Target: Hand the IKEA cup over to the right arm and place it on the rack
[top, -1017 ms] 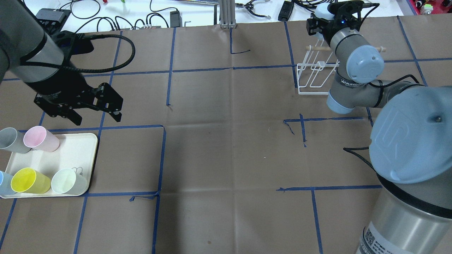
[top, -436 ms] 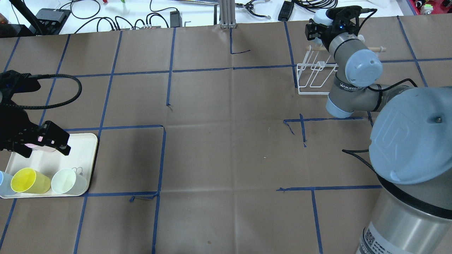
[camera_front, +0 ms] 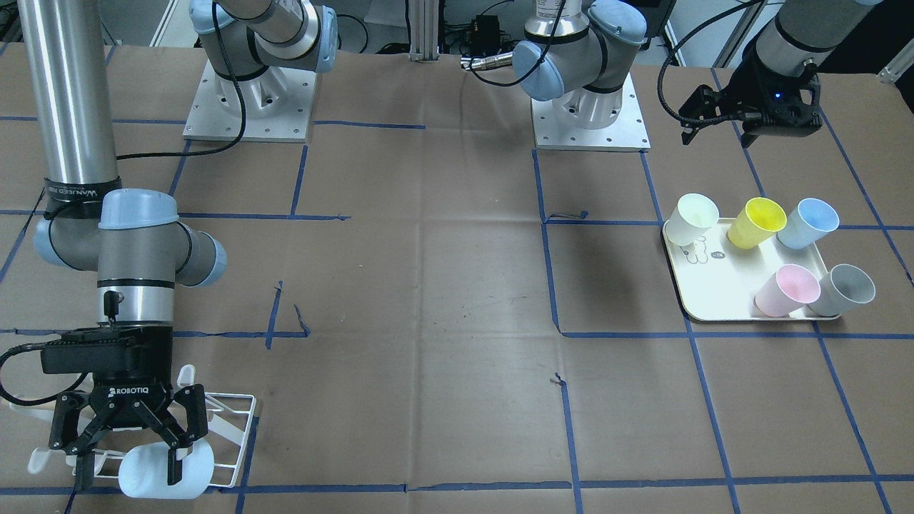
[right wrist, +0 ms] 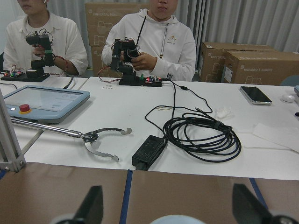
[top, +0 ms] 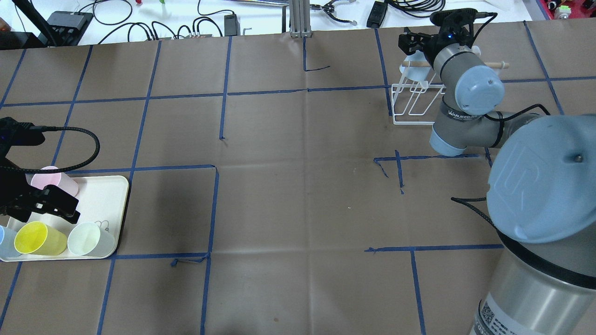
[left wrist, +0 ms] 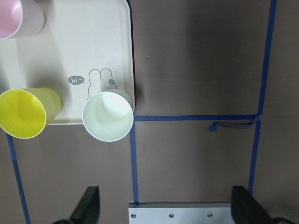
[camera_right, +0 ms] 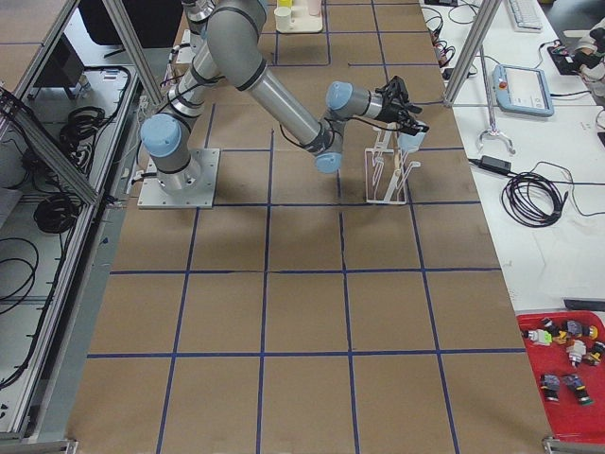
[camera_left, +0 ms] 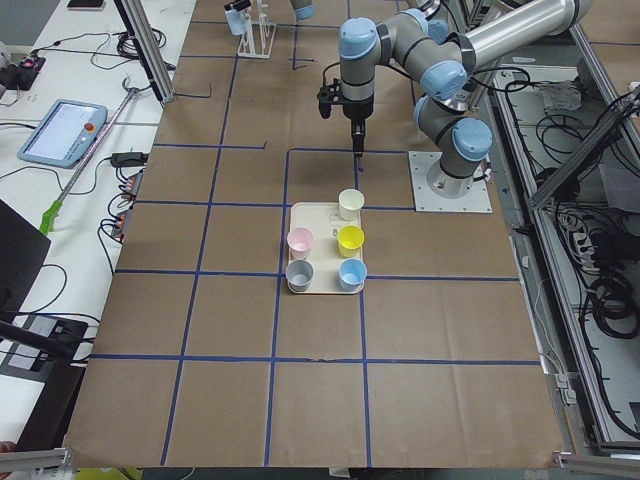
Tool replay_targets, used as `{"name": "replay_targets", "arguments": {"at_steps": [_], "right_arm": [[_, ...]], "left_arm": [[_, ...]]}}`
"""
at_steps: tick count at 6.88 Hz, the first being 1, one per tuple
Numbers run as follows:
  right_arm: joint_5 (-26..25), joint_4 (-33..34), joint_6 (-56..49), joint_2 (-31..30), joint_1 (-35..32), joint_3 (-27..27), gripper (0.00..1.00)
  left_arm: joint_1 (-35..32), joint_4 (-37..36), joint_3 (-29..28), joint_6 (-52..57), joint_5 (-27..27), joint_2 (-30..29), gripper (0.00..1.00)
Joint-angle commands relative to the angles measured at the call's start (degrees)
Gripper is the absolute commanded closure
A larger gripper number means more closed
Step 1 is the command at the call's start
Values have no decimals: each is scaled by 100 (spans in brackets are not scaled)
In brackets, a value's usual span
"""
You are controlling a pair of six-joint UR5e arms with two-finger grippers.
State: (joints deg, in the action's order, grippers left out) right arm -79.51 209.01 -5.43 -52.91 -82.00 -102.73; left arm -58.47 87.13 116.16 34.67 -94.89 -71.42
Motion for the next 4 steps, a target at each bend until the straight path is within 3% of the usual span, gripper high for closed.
{"name": "replay_targets", "arguments": {"at_steps": [1, 4], "right_arm": [[23, -1, 7, -26, 0, 34, 0], [120, -491, 25, -789, -52, 52, 0]], "left_arm": [[213, -649, 432, 216, 23, -108, 1], [222, -1932, 1433, 207, 401, -223, 1]]}}
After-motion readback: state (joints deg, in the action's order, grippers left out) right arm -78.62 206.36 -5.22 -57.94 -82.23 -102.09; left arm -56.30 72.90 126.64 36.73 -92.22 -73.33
